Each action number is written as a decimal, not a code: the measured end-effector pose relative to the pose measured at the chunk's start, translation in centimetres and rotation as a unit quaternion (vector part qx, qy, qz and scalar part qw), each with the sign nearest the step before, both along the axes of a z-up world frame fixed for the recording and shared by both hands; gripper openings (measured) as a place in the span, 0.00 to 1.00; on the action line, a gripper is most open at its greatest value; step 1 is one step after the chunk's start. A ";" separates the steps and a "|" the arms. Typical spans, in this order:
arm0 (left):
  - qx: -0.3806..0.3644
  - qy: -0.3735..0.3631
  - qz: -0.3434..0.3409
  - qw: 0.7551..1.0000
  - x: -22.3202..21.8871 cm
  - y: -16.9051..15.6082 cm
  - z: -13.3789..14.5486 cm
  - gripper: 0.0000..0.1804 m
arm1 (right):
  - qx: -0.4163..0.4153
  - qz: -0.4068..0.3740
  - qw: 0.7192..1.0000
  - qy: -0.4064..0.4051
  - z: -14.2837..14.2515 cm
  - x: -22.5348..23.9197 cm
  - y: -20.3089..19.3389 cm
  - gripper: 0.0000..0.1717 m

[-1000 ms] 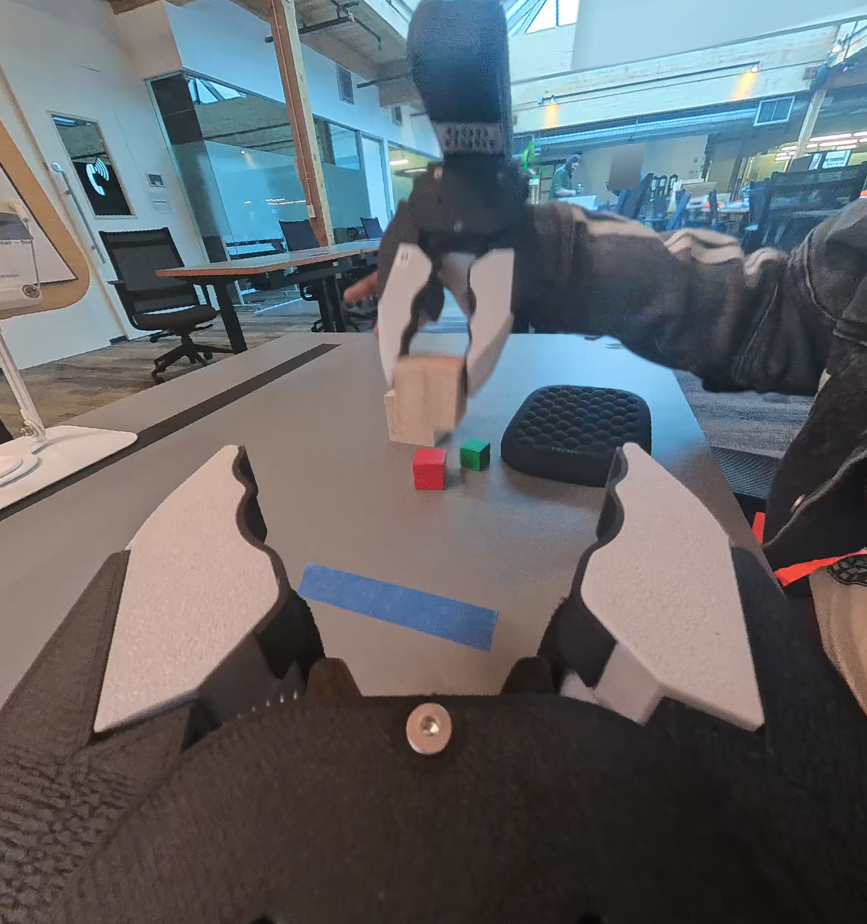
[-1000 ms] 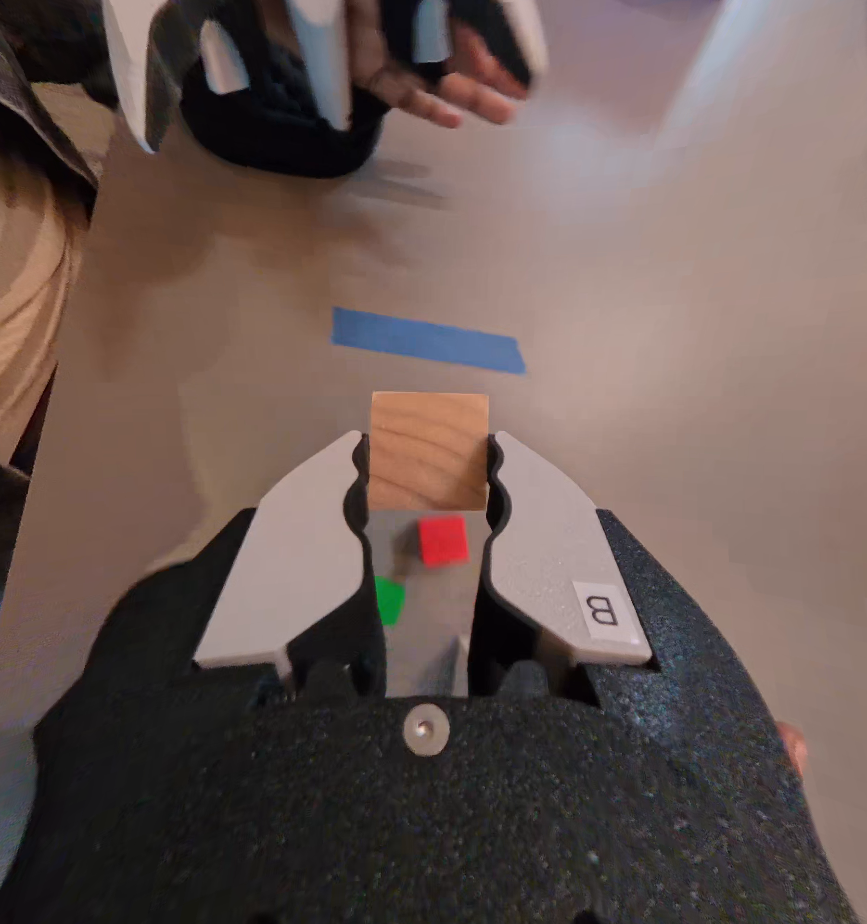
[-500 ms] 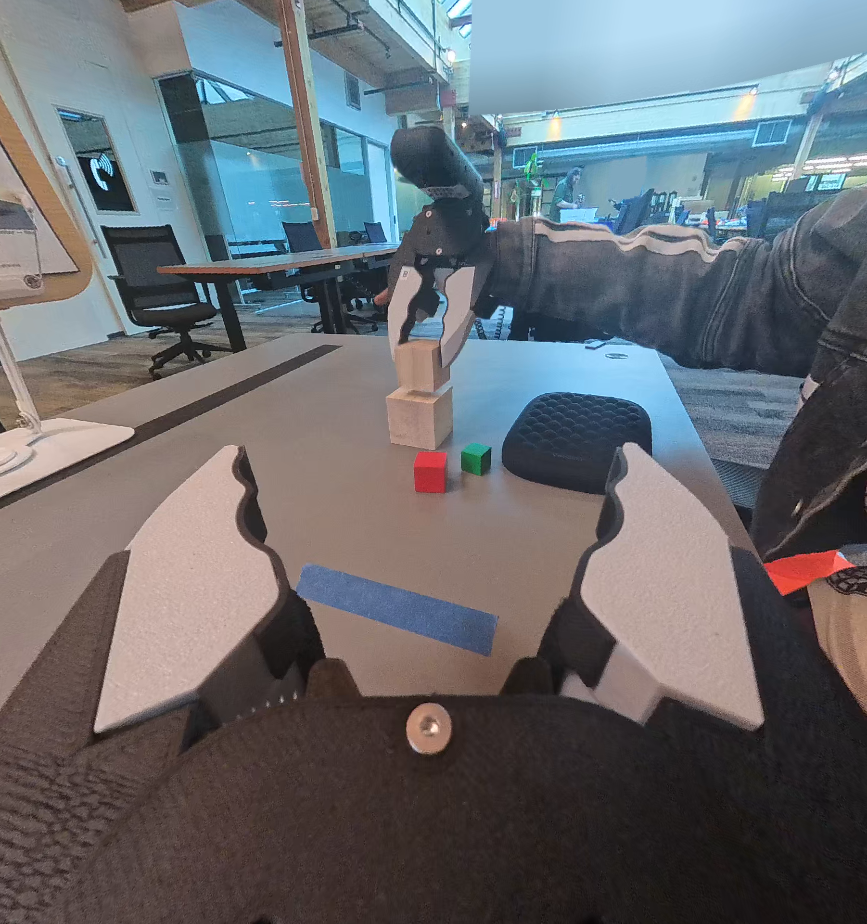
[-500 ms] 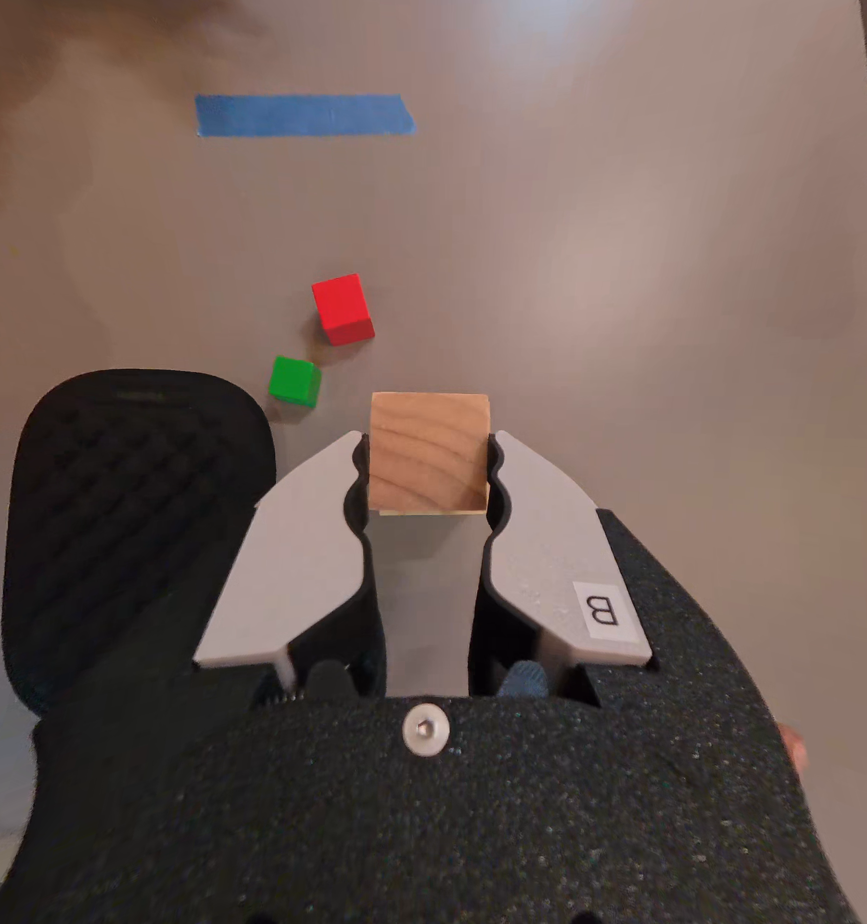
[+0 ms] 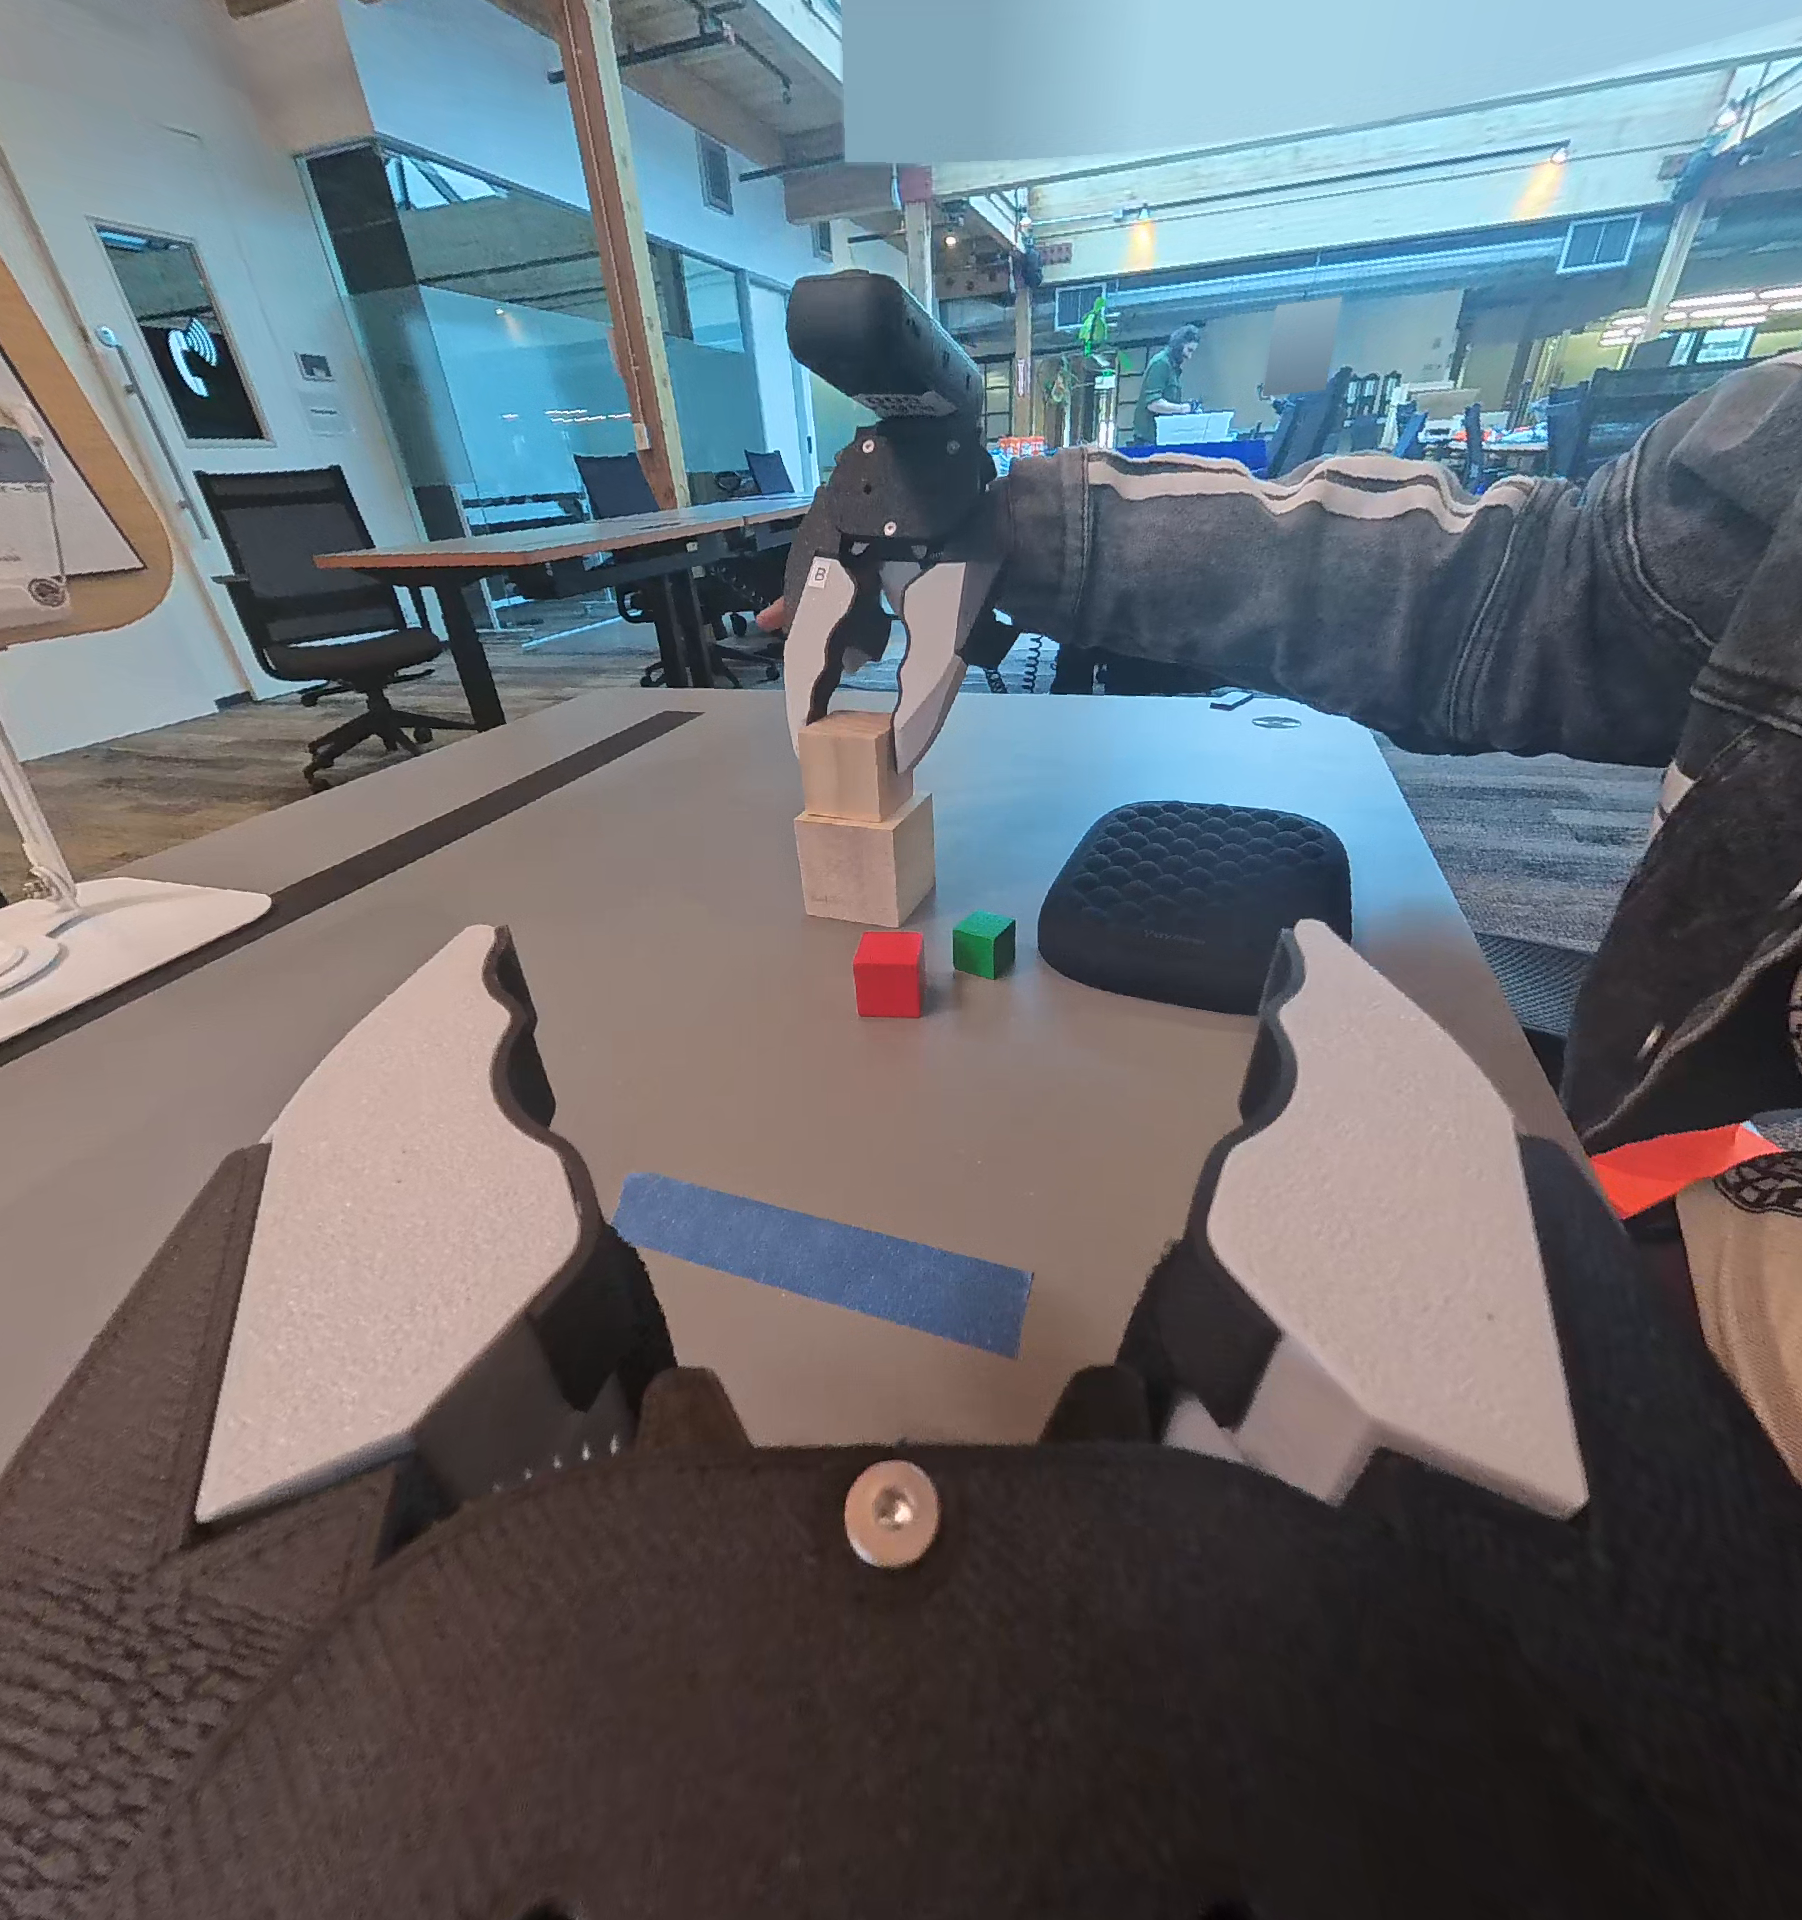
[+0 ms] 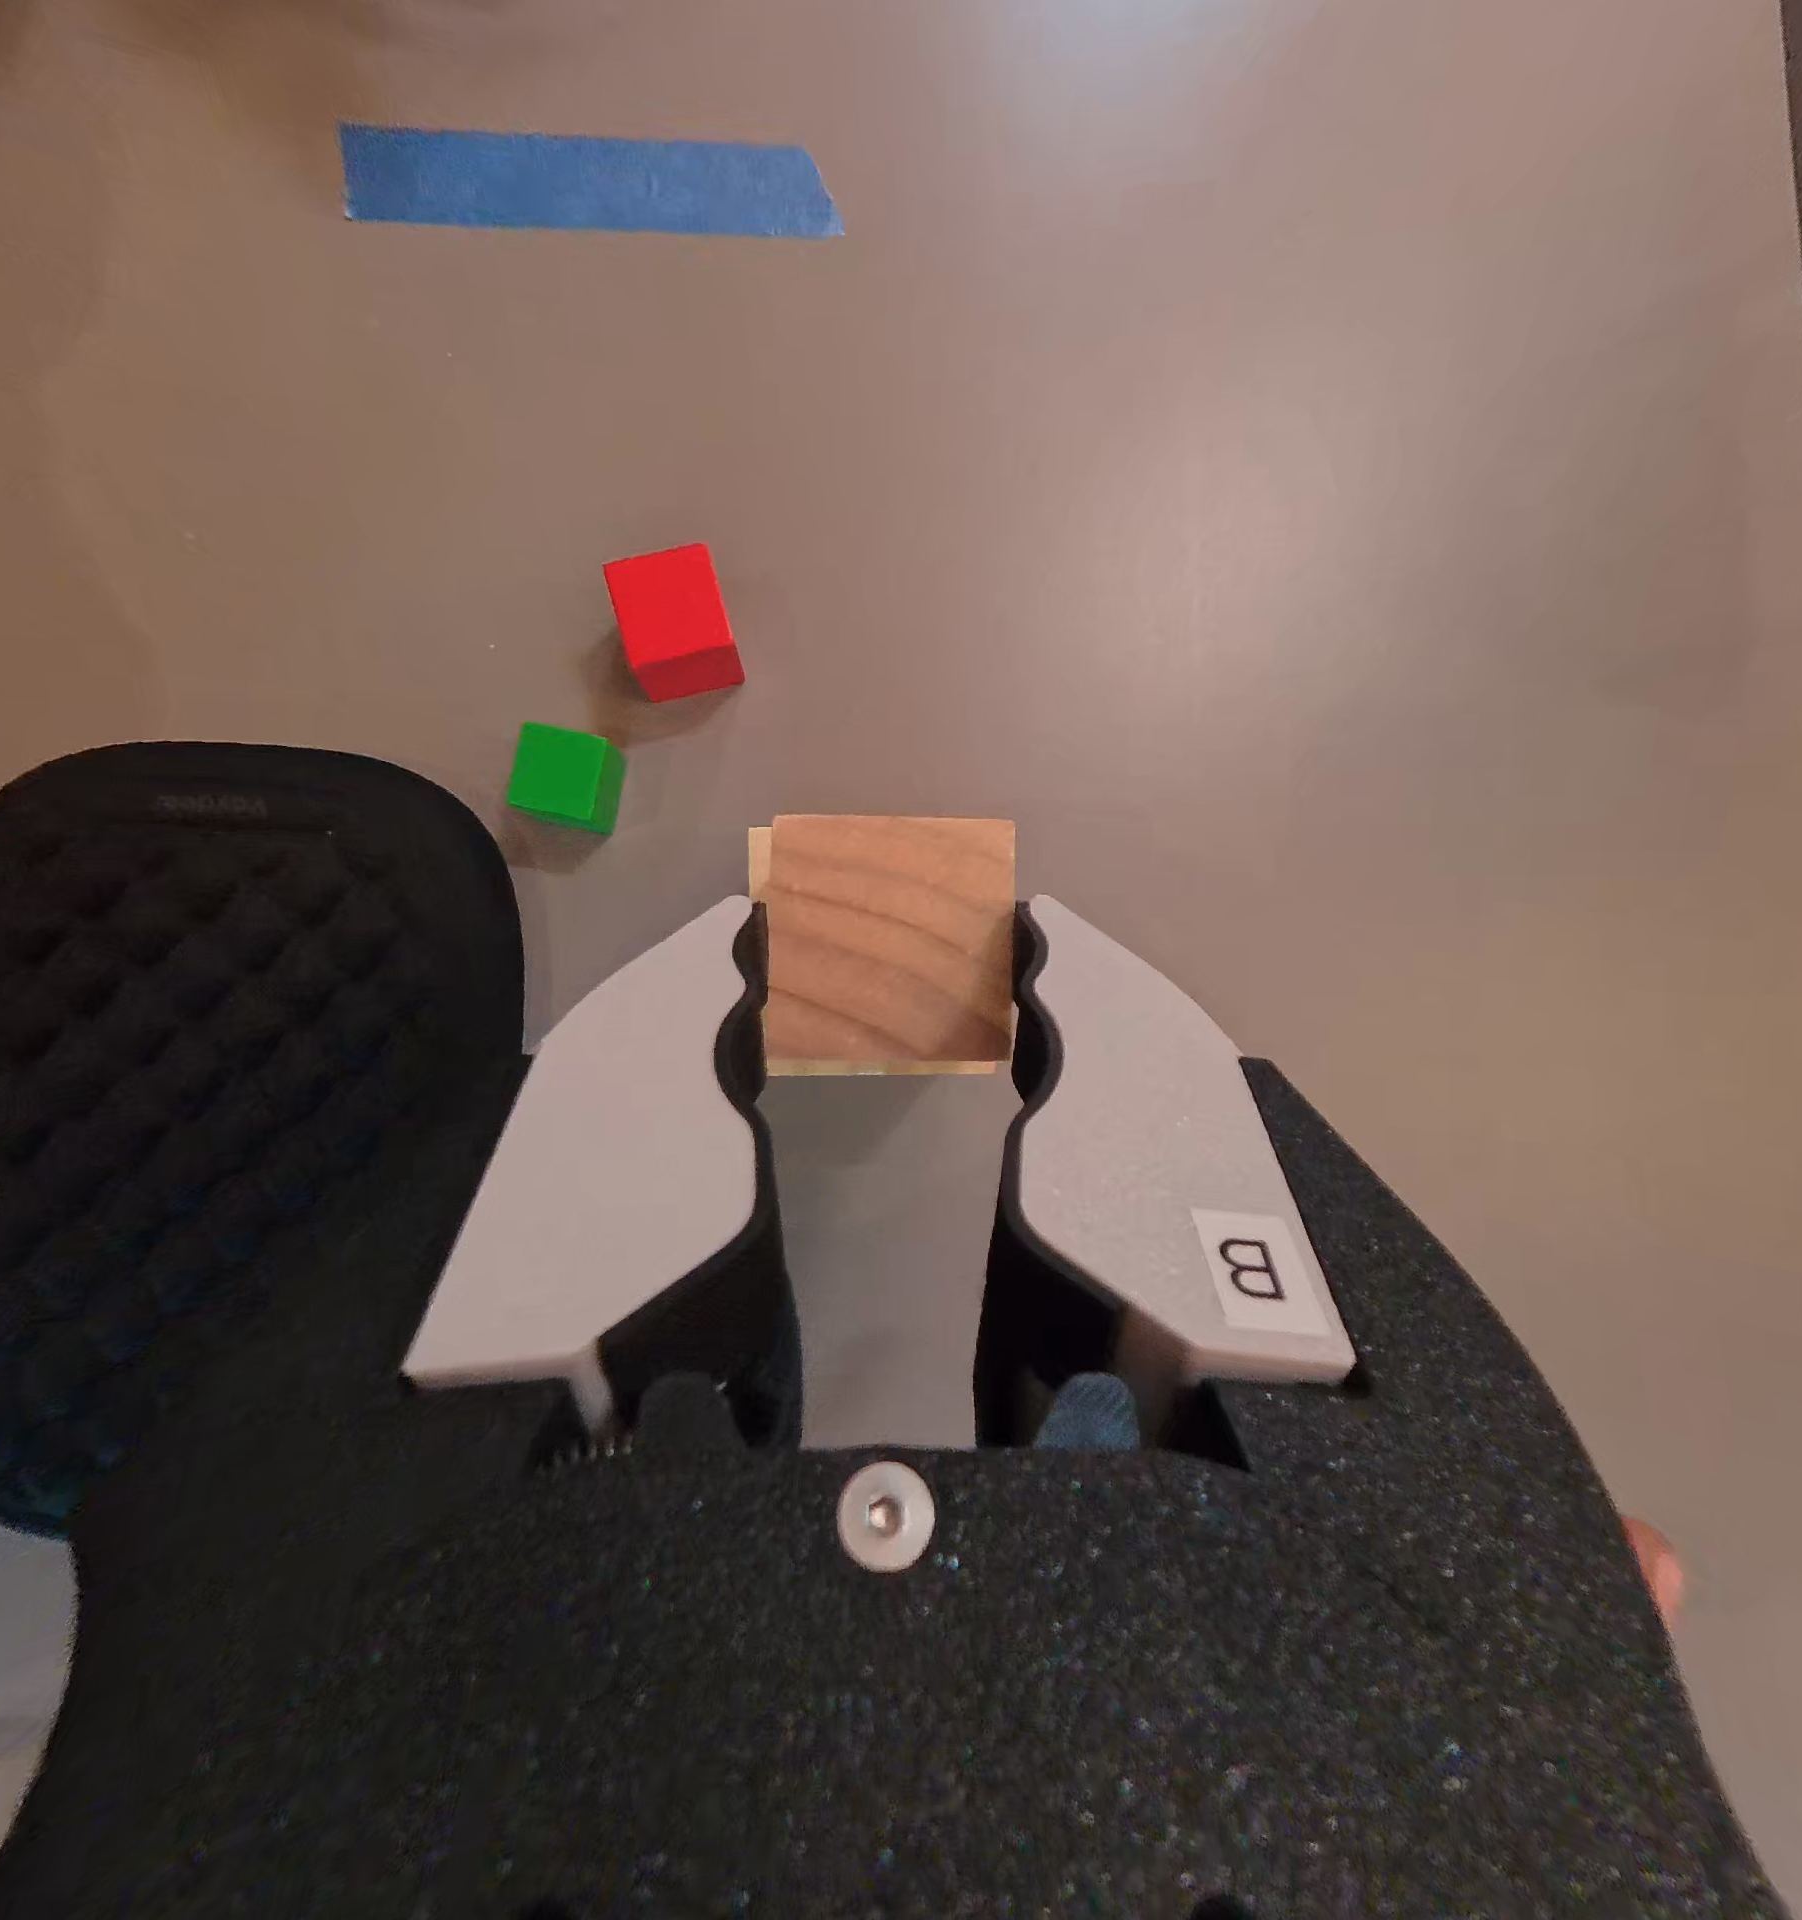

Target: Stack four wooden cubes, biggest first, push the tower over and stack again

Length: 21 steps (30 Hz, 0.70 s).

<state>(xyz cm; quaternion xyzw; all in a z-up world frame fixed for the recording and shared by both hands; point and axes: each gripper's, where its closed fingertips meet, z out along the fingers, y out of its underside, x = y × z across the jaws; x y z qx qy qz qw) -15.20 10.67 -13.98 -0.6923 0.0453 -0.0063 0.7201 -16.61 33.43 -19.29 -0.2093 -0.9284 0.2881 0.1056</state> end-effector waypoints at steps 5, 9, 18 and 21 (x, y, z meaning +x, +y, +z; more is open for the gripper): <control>-0.001 0.000 0.000 1.000 0.0 0.0 0.0 0.72 | -0.002 -0.001 1.000 0.001 0.0 0.0 0.0 0.26; -0.001 0.001 0.000 1.000 0.0 0.0 0.0 0.72 | -0.023 -0.014 1.000 0.017 1.0 -0.3 -0.5 0.41; 0.000 0.002 0.001 1.000 0.0 0.0 0.0 0.72 | 0.132 0.111 0.985 0.015 0.9 1.3 -8.6 0.34; -0.001 0.007 0.001 1.000 0.1 0.0 0.0 0.72 | 0.201 0.119 0.972 -0.030 -2.2 1.4 -9.1 0.33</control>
